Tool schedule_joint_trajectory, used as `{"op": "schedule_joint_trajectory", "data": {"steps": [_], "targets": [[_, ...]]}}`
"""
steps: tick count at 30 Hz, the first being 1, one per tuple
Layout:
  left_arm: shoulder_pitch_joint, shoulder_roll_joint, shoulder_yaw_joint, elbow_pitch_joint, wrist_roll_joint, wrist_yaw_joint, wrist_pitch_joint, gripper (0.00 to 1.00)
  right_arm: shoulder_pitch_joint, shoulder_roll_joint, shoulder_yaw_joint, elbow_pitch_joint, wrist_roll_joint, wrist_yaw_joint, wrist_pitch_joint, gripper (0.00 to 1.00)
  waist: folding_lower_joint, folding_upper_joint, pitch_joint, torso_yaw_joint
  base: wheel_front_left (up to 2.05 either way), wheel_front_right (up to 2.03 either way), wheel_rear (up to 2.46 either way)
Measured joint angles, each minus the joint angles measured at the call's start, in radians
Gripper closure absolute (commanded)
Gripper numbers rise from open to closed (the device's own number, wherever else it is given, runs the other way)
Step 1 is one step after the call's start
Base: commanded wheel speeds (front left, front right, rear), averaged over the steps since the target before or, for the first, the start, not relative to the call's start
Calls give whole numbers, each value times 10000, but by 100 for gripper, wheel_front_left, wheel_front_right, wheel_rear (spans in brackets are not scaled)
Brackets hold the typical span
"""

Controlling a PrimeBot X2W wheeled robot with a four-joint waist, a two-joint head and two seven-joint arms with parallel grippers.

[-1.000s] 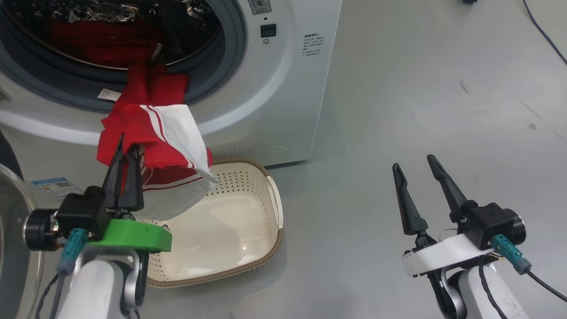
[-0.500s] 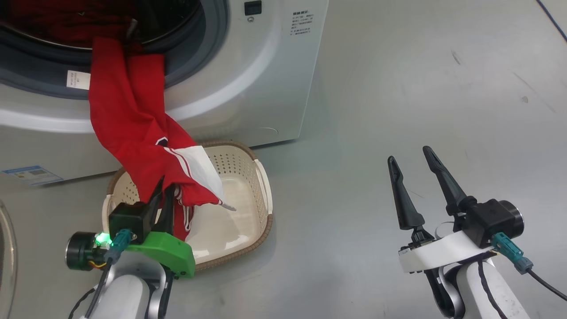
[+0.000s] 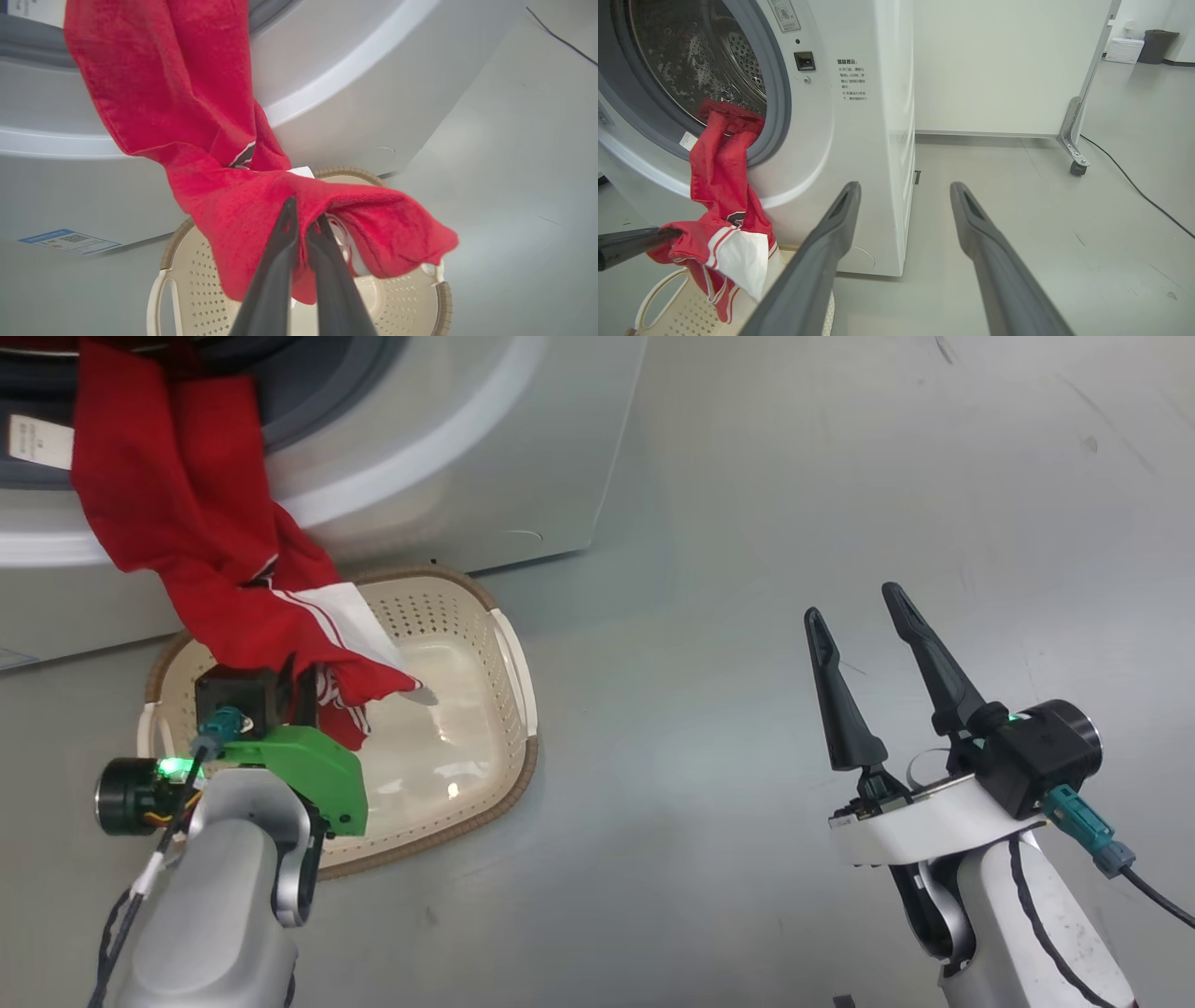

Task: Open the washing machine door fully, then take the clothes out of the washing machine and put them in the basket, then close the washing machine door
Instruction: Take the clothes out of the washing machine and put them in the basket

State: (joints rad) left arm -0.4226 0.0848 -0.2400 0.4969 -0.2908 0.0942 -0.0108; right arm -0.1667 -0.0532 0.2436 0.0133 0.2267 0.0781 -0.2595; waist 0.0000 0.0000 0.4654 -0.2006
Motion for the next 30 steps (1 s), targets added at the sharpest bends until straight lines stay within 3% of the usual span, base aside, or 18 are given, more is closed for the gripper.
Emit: {"op": "schedule_joint_trajectory", "data": {"steps": [16,17,18,19,20,21,30], "targets": [[-1566,0,767,2736,-483,19,107,100,-736,44,63,-48,176,88,0,0,0,0,1265,-659,0,0,0],[-1607,-4,771,2836,-485,19,96,73,-736,42,54,-40,184,88,0,0,0,0,1295,-681,0,0,0],[-1675,-6,780,2938,-495,19,86,59,-737,44,46,-36,192,88,0,0,0,0,1320,-697,0,0,0],[-1762,-6,796,3032,-533,19,82,36,-741,44,40,-33,192,88,0,0,0,0,1341,-706,0,0,0],[-1846,-6,798,3101,-541,19,75,4,-754,44,38,-21,194,88,0,0,0,0,1358,-708,0,0,0],[-1930,-17,817,3183,-546,19,2,0,-769,44,36,-13,194,88,0,0,0,0,1371,-707,0,0,0],[-2236,-71,966,3850,-616,17,-627,0,-961,44,-128,44,194,88,0,0,0,0,1374,-544,0,0,0]]}}
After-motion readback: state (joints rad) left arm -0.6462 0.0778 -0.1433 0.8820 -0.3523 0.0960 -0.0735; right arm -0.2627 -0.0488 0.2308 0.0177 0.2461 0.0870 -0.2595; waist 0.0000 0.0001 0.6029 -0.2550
